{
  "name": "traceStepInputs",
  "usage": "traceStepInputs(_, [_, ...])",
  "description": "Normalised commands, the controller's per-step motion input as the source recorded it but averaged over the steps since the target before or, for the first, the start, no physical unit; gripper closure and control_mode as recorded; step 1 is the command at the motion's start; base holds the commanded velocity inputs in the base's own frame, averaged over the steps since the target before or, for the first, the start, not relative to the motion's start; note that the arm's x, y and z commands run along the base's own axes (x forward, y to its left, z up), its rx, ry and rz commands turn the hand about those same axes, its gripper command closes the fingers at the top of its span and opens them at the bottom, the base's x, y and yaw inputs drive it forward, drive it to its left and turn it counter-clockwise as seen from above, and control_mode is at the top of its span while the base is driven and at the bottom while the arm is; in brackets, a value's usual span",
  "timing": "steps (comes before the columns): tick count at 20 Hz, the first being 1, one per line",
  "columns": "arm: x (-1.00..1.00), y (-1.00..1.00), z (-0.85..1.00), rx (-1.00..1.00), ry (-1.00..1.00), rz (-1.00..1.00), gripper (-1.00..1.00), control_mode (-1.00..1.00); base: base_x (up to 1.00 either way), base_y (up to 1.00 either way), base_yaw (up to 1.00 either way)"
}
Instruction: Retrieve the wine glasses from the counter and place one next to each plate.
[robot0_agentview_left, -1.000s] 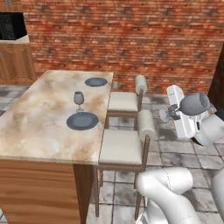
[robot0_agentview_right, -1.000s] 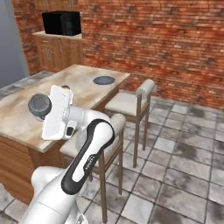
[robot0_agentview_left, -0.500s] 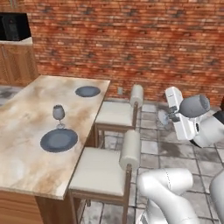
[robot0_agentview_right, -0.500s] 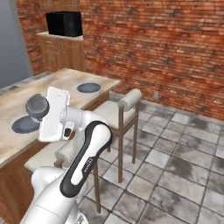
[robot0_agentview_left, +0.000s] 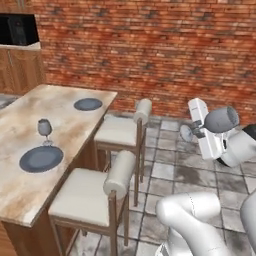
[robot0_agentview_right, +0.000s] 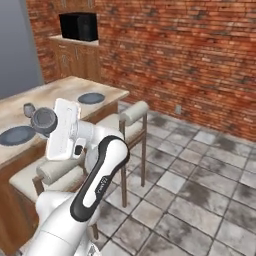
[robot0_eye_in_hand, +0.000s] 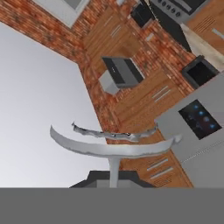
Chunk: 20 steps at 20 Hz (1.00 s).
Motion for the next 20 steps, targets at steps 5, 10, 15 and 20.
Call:
traceStepInputs(5, [0.0, 0.0, 0.0, 0.0, 0.0, 0.0, 1.0, 1.0, -0.9, -1.0, 0.5])
traceStepInputs(10, [0.0, 0.0, 0.0, 0.0, 0.0, 0.0, 1.0, 1.0, -0.47, -1.0, 0.41])
traceStepInputs(15, [0.0, 0.0, 0.0, 0.0, 0.0, 0.0, 1.0, 1.0, -0.06, -1.0, 0.33])
traceStepInputs(20, [0.0, 0.0, 0.0, 0.0, 0.0, 0.0, 1.0, 1.0, 0.1, -0.68, 0.78])
